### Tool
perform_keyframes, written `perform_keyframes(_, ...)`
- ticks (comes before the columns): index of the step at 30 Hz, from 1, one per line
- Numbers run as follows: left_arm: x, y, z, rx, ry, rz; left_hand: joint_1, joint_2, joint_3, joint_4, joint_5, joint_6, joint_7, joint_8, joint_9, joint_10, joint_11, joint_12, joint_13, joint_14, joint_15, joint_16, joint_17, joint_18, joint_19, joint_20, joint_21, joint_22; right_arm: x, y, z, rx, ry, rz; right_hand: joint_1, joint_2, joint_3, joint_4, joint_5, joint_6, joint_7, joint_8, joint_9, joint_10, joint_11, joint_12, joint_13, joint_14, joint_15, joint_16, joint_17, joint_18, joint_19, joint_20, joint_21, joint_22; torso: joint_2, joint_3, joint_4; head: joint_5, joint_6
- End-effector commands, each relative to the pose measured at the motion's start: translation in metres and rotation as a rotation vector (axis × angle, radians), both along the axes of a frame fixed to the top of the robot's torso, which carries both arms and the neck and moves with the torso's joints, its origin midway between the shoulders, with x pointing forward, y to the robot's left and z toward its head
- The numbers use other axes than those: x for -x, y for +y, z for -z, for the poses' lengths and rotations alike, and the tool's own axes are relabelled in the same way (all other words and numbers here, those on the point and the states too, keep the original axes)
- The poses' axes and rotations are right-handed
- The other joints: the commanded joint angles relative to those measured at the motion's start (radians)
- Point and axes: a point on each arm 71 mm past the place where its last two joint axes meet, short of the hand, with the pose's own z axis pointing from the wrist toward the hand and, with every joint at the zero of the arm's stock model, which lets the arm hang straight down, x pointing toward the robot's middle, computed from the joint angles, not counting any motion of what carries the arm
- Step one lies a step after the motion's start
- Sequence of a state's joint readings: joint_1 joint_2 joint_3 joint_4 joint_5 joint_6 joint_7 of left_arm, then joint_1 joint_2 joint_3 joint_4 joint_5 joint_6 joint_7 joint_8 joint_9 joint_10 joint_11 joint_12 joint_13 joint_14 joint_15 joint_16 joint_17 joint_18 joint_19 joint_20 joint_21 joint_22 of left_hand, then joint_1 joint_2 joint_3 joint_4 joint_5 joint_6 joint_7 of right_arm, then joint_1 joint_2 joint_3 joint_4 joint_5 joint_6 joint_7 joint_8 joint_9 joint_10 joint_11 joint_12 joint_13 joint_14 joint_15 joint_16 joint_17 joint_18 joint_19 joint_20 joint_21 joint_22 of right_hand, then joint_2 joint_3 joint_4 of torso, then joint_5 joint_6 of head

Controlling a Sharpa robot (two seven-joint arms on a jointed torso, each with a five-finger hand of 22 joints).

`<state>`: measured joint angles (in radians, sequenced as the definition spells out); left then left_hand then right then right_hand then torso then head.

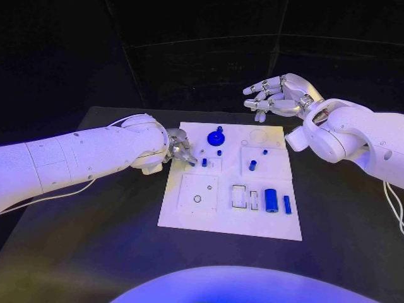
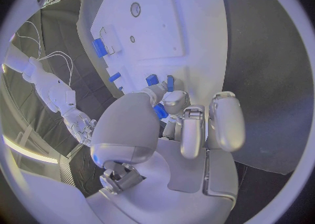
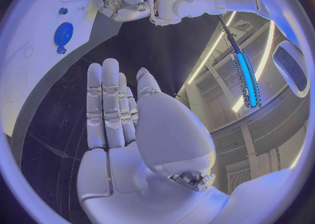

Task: Assemble the parts on the task board

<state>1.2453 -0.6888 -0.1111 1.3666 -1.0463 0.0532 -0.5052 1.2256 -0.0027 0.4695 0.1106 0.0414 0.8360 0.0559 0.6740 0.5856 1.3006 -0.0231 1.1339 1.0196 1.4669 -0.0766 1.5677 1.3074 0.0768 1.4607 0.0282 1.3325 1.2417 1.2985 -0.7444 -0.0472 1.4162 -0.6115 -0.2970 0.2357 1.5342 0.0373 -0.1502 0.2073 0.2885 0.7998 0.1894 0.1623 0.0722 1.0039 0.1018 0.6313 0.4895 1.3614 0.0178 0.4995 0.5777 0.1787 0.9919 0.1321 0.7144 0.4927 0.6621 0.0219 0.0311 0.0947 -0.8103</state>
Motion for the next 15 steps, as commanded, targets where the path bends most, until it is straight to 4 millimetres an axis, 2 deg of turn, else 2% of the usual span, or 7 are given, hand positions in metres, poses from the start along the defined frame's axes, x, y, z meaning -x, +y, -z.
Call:
perform_keyframes(1,0.0022,-0.0015,0.0031,-0.026,0.025,0.017,-0.003,0.003,0.081,-0.073,0.007,0.001,-0.006,0.004,0.024,0.008,-0.001,0.005,0.001,0.104,-0.008,0.003,0.263,-0.006,0.005,-0.005,0.001,0.001,0.0001,0.0016,-0.0016,-0.007,-0.004,-0.012,-0.002,0.009,-0.003,0.0,0.004,-0.001,0.0,0.007,0.001,-0.006,-0.001,0.004,-0.001,0.001,0.005,-0.003,0.002,0.004,0.007,0.001,-0.003,-0.001,-0.001,0.0001,-0.0003,0.002,0.0)
perform_keyframes(7,0.0019,-0.0013,0.0032,-0.026,0.024,0.015,-0.003,0.003,0.081,-0.073,0.007,0.001,-0.006,0.004,0.024,0.008,-0.001,0.005,0.001,0.104,-0.008,0.003,0.263,-0.006,0.005,-0.005,0.001,0.001,0.0,0.0016,-0.0015,-0.007,-0.004,-0.013,-0.002,0.009,-0.003,0.0,0.004,-0.001,0.0,0.007,0.001,-0.006,-0.001,0.004,-0.001,0.001,0.005,-0.003,0.002,0.004,0.007,0.001,-0.003,-0.001,0.0,-0.0001,-0.0016,0.002,0.0)
perform_keyframes(15,0.0008,-0.004,0.004,-0.033,0.031,0.017,-0.014,-0.002,0.084,-0.071,0.006,0.003,-0.006,0.006,0.025,0.01,-0.001,0.007,0.003,0.104,-0.007,0.003,0.263,-0.007,0.005,-0.005,0.001,0.002,0.0001,0.0027,-0.0016,-0.008,-0.004,-0.017,-0.001,0.009,-0.004,0.0,0.004,-0.001,0.0,0.007,0.001,-0.007,-0.001,0.004,-0.001,0.001,0.005,-0.004,0.003,0.004,0.007,0.001,-0.004,-0.001,0.0,0.0003,-0.0003,0.002,-0.002)
